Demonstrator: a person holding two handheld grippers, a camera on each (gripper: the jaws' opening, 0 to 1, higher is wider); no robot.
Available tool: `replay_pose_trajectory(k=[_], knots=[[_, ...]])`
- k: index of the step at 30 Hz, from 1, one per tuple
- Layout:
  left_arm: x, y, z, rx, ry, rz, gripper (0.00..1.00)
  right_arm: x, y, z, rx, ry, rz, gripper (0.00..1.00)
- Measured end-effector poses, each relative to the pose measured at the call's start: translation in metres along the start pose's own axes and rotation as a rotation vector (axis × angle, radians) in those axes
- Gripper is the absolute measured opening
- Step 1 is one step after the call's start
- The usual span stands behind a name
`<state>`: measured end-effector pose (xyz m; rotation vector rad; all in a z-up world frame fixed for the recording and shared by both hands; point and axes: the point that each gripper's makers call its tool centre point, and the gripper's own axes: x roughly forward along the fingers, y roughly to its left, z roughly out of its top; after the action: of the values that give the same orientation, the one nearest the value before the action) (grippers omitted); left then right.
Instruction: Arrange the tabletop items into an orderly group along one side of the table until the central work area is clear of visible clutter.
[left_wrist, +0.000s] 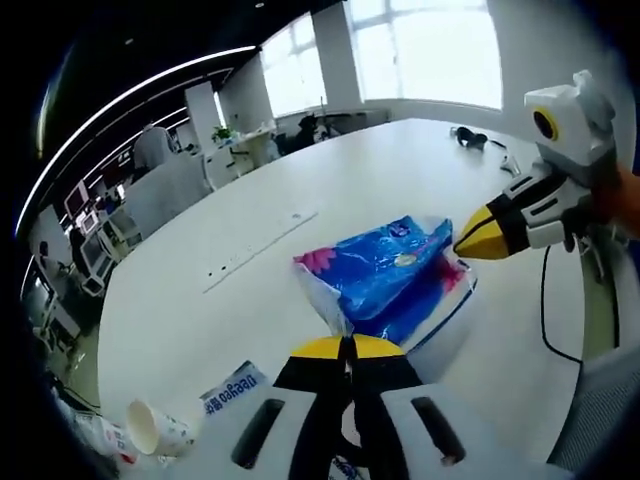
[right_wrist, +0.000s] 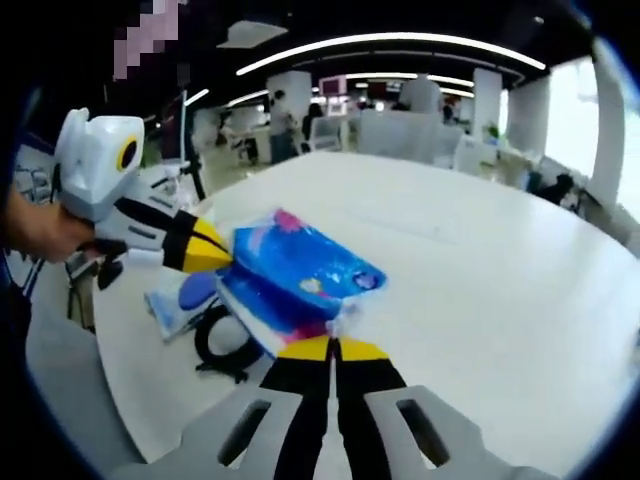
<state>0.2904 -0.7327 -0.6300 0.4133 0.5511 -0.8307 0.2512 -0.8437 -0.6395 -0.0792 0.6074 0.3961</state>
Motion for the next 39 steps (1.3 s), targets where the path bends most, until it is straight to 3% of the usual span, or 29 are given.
replay_pose_trajectory(k=[11,16,18,21,39], knots=[[0.009,0.0,0.001,0.013,0.0,-0.014,0.0,0.005,-0.011,0.004,0.031,-0.025,-0.037,0.0],[0.018,-0.002,-0.001,0.018,0.012,-0.021,0.0,0.01,-0.016,-0.003,0.04,-0.023,-0.054,0.0],[0.021,-0.003,0.0,0.016,0.011,-0.024,0.0,0.011,-0.02,-0.005,0.065,-0.027,-0.061,0.0],[0.027,-0.004,0.0,0.017,0.013,-0.029,0.0,0.013,-0.027,-0.004,0.174,-0.061,-0.076,0.0],[0.063,-0.017,-0.006,0.0,0.035,-0.068,0.0,0.024,-0.055,-0.023,0.208,-0.052,-0.135,0.0]])
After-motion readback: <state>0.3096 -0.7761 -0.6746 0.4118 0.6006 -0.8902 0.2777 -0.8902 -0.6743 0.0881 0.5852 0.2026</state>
